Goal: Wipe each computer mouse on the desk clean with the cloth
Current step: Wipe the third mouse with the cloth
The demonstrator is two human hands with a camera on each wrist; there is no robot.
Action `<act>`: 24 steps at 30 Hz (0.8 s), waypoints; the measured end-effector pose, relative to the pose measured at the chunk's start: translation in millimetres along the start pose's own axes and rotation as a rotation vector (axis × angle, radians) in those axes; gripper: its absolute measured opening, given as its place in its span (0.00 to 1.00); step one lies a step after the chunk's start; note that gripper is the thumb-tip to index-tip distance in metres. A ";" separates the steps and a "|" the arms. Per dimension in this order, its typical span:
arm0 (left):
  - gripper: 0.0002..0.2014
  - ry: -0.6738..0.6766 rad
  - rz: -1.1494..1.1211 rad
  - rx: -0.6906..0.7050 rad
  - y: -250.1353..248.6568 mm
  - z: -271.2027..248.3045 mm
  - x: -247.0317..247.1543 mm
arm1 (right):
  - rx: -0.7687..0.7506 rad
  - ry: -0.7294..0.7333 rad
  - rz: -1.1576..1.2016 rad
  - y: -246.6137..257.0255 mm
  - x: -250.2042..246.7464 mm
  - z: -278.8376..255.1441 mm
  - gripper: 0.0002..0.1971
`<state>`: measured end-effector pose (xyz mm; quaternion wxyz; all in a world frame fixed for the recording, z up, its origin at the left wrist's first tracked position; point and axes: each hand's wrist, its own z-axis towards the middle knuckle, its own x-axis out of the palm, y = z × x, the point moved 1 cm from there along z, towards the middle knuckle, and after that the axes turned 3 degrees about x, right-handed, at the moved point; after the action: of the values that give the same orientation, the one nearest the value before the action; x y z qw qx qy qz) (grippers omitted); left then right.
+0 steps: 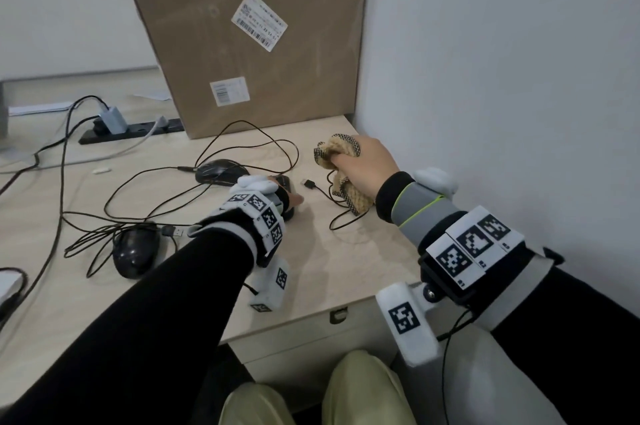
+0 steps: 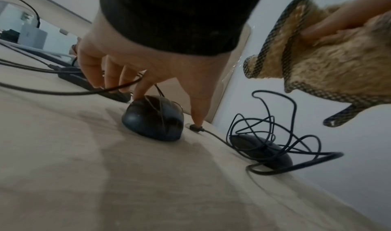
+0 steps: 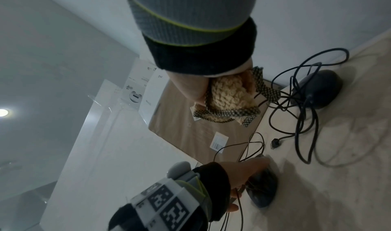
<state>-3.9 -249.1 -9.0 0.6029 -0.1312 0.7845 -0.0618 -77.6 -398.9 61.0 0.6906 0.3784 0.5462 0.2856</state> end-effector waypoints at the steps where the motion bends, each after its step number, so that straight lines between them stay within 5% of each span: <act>1: 0.29 0.008 -0.036 -0.016 1.3 7.0 4.6 | -0.003 0.001 -0.007 -1.6 0.5 0.4 0.08; 4: 0.50 -0.039 -0.044 -0.071 9.8 39.1 19.3 | 0.002 0.008 -0.011 -6.5 0.4 0.7 0.08; 10: 0.37 -0.138 0.026 -0.144 8.1 -23.5 -45.2 | -0.001 -0.092 0.097 -6.6 -0.6 1.7 0.05; 14: 0.33 -0.431 -0.527 0.055 19.8 -35.7 -75.8 | 0.003 -0.191 0.173 2.0 -3.8 -4.4 0.04; 16: 0.27 -0.359 -0.910 0.143 19.1 -44.3 -86.2 | -0.012 -0.218 0.179 4.8 -5.2 -7.4 0.05; 19: 0.33 -0.030 -1.337 0.088 17.4 -54.8 -83.5 | -0.031 -0.219 0.190 9.3 -6.4 -16.7 0.04; 24: 0.30 0.186 -1.474 0.121 5.8 -79.7 -60.3 | -0.111 -0.250 0.251 12.8 -14.7 -35.3 0.07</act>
<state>-67.0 -231.5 66.8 0.3427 -0.5841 0.5362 -0.5038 -115.2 -396.3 75.4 0.7319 0.4375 0.3881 0.3498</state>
